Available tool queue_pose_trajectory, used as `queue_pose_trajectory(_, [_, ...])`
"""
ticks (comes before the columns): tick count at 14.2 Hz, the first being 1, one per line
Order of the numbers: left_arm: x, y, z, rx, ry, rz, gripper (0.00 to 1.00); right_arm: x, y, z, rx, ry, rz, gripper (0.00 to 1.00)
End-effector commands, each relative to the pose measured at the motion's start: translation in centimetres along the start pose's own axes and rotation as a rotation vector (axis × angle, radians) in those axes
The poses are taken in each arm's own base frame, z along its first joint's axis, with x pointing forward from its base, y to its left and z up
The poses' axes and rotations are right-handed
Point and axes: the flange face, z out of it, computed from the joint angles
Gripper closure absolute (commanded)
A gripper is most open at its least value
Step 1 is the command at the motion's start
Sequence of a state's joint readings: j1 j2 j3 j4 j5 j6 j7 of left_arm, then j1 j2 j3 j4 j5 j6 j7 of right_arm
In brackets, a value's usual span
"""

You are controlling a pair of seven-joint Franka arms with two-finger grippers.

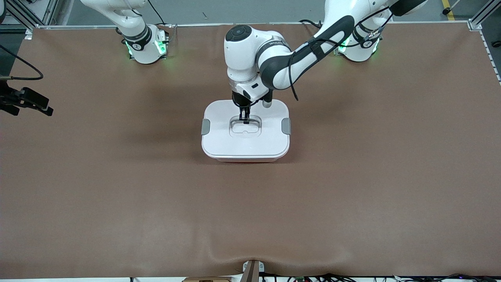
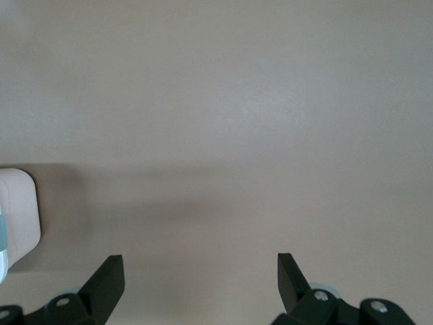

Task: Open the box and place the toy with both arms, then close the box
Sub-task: 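Press the lid down and open the left gripper off the handle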

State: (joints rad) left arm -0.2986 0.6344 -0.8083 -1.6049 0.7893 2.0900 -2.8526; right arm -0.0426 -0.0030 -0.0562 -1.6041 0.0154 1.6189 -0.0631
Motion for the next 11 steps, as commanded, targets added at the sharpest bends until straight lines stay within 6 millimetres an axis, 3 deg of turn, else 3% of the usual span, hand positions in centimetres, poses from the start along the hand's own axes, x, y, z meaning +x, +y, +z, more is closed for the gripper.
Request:
queue_pose_trajectory(1, [0.2,-2.0,0.4,-0.069,0.032,-0.284,0.81,0.0,0.1,-0.9,0.002,0.008,0.013,0.0])
queue_pose_trajectory(2, [0.1,-2.1,0.4,-0.067,0.034,-0.281,0.26,0.0,0.1,-1.0,0.002,0.01,0.018,0.0])
queue_pose_trajectory(3, [0.1,-2.1,0.4,-0.068,0.033,-0.281,0.06,0.0,-0.1,-0.9,0.001,0.007,0.013,0.0])
queue_pose_trajectory(4, [0.2,-2.0,0.1,-0.074,0.033,-0.282,0.0,0.0,-0.2,-0.9,-0.013,0.006,0.0,0.0])
queue_pose_trajectory(7, [0.4,-1.3,-1.1,-0.094,0.038,-0.255,0.0,0.1,-0.1,-1.0,-0.015,0.009,-0.003,0.0])
queue_pose_trajectory(11, [1.6,0.8,-5.1,-0.102,0.026,-0.154,0.0,0.0,-0.1,-0.9,-0.013,-0.003,-0.003,0.0])
